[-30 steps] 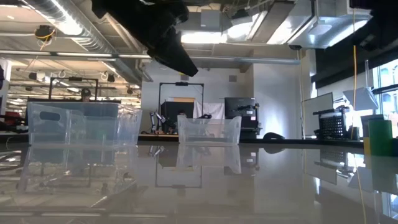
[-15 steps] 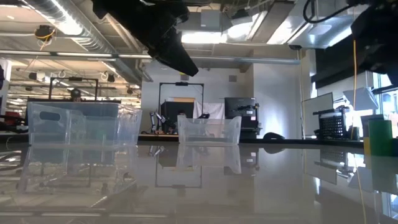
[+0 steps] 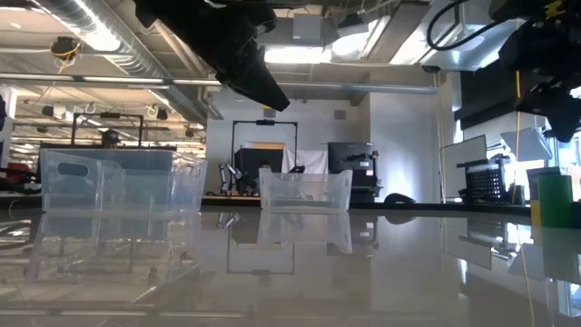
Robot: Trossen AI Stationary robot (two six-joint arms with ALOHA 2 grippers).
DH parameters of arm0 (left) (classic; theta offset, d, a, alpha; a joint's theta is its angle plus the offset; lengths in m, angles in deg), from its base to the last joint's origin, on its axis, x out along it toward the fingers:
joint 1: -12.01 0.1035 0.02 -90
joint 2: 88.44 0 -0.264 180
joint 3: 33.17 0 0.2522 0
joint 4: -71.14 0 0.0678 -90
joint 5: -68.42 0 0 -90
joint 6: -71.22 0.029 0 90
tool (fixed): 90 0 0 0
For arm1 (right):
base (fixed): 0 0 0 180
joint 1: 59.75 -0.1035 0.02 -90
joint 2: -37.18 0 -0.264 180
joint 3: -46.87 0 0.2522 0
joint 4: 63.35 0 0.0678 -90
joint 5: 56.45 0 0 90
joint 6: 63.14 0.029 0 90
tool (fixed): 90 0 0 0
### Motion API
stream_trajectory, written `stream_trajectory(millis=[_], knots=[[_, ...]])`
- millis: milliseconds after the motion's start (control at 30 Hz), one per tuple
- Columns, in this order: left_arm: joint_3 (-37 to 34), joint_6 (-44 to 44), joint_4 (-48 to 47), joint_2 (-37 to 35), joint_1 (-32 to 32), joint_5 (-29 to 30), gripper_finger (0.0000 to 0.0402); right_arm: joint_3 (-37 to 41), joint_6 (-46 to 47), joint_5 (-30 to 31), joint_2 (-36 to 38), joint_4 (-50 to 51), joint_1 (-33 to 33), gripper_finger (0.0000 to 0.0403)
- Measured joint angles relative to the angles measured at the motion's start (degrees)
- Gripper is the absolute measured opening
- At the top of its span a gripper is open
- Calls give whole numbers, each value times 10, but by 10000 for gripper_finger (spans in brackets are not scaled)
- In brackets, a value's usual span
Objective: Sort blocks by size
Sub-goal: Put the blue square game block into the top left transparent bin
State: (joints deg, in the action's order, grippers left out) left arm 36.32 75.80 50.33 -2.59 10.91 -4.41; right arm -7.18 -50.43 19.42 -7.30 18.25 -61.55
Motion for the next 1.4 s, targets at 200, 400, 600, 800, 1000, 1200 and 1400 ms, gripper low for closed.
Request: stream_trajectory(millis=[200, 400, 600, 800, 1000, 1200, 1400], knots=[[0, 3, 0, 0, 0, 0, 155, 0, 115, 27, -36, 1, -79, 232], [0, 9, 0, 0, 0, 0, 155, 0, 186, 133, -71, 2, -155, 232], [0, 15, 0, 0, 0, 0, 155, 0, 197, 147, -100, 2, -198, 232], [0, 14, 0, 0, 0, -5, 155, -1, 201, 153, -118, 2, -207, 236], [0, 14, -1, 0, -4, -6, 155, -1, 217, 163, -132, 2, -207, 276], [0, 18, -1, 0, -8, -7, 155, 0, 252, 193, -135, 1, -207, 298], [0, 18, -2, 0, -8, -7, 155, 0, 271, 207, -135, 0, -207, 292]])
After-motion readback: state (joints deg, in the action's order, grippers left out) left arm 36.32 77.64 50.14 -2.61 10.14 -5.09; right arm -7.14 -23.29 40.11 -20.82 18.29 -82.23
